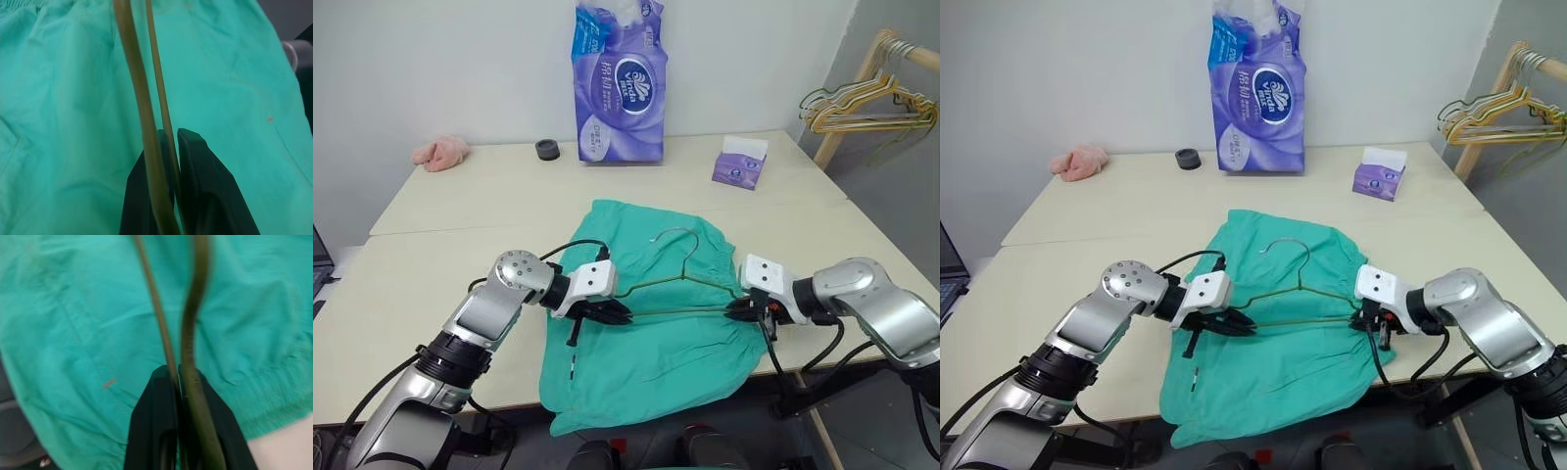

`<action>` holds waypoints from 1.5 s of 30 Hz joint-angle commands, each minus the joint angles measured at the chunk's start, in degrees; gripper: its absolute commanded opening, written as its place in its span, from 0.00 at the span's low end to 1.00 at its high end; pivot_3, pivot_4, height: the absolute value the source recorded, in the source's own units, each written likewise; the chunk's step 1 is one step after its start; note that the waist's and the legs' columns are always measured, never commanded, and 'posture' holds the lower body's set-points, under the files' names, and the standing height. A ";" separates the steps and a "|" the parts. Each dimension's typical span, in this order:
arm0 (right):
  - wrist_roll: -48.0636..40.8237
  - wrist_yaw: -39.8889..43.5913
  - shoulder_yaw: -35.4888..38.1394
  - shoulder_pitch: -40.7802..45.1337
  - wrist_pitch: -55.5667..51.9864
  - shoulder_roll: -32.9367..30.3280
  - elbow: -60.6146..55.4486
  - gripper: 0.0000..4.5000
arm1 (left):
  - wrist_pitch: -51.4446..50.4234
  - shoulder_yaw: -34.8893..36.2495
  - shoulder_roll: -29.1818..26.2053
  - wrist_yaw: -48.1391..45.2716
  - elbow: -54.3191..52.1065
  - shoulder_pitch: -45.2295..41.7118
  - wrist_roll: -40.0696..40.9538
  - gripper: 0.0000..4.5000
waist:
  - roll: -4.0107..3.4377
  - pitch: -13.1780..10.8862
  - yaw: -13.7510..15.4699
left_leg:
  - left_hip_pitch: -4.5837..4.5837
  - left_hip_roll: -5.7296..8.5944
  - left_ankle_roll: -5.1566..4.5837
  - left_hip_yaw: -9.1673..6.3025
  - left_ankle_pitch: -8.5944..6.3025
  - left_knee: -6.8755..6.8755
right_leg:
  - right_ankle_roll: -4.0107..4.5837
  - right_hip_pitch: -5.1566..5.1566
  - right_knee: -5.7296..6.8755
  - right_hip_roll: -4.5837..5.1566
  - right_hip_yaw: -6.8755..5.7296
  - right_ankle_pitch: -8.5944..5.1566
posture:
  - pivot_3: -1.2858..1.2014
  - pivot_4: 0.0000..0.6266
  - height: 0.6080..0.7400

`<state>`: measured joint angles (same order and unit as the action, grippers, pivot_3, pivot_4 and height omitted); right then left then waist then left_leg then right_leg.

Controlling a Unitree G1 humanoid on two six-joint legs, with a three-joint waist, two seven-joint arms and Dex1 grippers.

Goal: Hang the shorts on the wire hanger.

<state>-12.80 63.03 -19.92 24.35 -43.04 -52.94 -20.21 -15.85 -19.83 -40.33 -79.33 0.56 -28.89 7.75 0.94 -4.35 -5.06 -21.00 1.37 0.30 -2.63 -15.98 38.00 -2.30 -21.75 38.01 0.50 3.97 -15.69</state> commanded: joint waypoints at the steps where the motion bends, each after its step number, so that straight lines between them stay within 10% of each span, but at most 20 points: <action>1: 0.43 -0.49 1.84 1.43 -0.52 -0.57 -0.59 0.01 | 1.06 0.15 0.21 -0.11 -2.05 0.04 0.47 0.00 | 0.01 0.00 0.02 | 0.00 0.00 0.00 0.00 0.00 0.00 | 0.00 0.00 -0.01 0.00 -0.01 0.00 | 0.47 0.07 1.00; 7: -0.27 -0.50 2.51 1.58 -1.64 -0.13 -1.43 0.01 | -0.18 0.96 1.93 2.21 -1.26 -0.25 0.93 0.00 | 0.01 0.00 0.04 | -0.01 0.00 0.00 -0.01 0.00 0.01 | 0.00 0.00 -0.02 0.01 -0.01 0.00 | 0.47 0.07 1.00; 14: -1.95 -1.17 6.37 0.59 -3.55 -0.70 -2.20 0.00 | -0.65 7.46 6.88 8.71 4.71 -3.67 3.48 0.48 | 0.02 0.00 0.05 | -0.01 0.00 0.00 -0.03 0.00 0.05 | -0.01 0.02 0.00 0.01 -0.03 0.00 | 0.46 0.07 1.00; 26: -9.53 -6.73 29.70 -18.60 -12.09 -2.67 -2.29 0.00 | 5.95 16.90 6.53 17.65 27.82 -14.35 2.40 0.48 | 0.07 -0.03 0.19 | -0.07 0.03 0.02 -0.12 -0.02 -0.03 | 0.00 -0.01 -0.02 0.04 -0.11 0.01 | 0.46 0.09 1.00; 34: -13.75 -14.67 48.12 -32.37 -21.92 4.79 -2.17 0.00 | -2.37 15.23 7.71 10.72 13.22 -5.45 9.97 0.48 | 0.03 0.00 0.43 | -0.10 0.07 0.10 -0.11 -0.07 -0.02 | 0.06 0.02 0.01 0.16 -0.10 0.05 | 0.46 0.09 1.00; 45: -20.07 -18.48 45.55 -32.10 -30.85 7.96 -2.31 0.00 | -4.79 14.07 6.75 8.50 9.39 -3.10 10.03 0.48 | -0.05 -0.04 -0.58 | 0.23 0.00 0.09 0.07 -0.06 0.01 | -0.10 0.29 -0.04 -0.11 0.08 -0.05 | 0.45 0.10 1.00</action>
<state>-31.34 44.77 25.91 -9.17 -73.20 -44.28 -22.45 -21.07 -6.45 -33.19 -71.39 10.09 -30.68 17.78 0.90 -4.39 -5.64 -20.79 1.37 0.39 -2.56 -16.04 38.00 -2.40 -21.47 37.96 0.35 4.05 -15.75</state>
